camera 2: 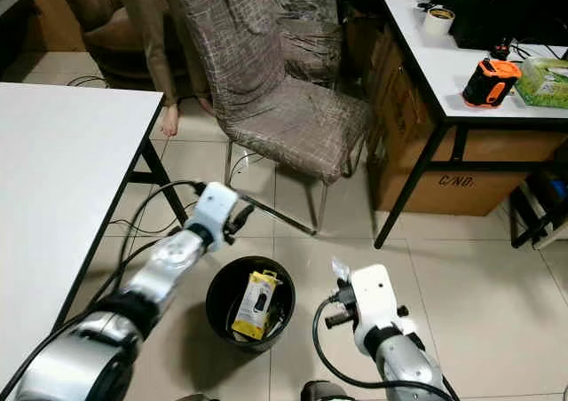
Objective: Picking trash to rubbish bin
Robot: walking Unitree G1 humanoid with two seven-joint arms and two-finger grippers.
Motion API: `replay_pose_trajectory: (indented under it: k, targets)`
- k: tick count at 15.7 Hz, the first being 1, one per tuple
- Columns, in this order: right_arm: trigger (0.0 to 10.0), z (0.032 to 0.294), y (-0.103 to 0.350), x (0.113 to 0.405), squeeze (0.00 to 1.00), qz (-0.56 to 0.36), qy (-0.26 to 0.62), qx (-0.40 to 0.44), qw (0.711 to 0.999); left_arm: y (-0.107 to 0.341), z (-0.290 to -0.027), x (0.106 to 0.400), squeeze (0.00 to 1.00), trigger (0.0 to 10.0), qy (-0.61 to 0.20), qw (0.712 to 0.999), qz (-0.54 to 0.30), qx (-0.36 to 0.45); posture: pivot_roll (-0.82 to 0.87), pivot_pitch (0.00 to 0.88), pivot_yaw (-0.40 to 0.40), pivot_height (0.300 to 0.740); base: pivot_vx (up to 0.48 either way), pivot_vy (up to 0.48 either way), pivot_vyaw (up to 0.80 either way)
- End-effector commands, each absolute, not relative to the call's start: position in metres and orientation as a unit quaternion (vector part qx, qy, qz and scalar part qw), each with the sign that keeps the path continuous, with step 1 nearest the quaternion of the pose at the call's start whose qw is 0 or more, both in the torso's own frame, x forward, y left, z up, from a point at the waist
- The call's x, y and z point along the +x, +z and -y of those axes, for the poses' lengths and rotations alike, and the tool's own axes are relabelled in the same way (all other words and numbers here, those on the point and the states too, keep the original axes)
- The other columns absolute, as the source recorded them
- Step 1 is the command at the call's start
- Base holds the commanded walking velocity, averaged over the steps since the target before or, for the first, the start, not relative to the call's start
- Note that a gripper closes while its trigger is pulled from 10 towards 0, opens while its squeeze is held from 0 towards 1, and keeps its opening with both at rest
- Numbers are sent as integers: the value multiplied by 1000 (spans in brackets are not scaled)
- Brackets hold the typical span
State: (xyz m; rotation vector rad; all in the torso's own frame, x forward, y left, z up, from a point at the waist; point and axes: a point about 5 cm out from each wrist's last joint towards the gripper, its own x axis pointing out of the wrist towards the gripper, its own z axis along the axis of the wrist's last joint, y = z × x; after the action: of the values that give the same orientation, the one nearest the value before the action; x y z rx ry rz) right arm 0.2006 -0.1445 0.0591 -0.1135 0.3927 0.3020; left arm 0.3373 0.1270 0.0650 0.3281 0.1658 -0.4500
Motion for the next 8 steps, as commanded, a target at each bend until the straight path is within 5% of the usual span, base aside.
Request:
replay_pose_trajectory:
  k: [1,8]
  targets:
    - [10000,142,60,208,0,-178,150,-59,971,60,-139,323,0,10000,-243,956,-74,148,-127,101,-17,740,0,0,0]
    - [10000,94,34,283,0,-194,249,-28,948,65,-183,229,0,10000,-269,944,-104,162,-13,81,-59,740,0,0,0]
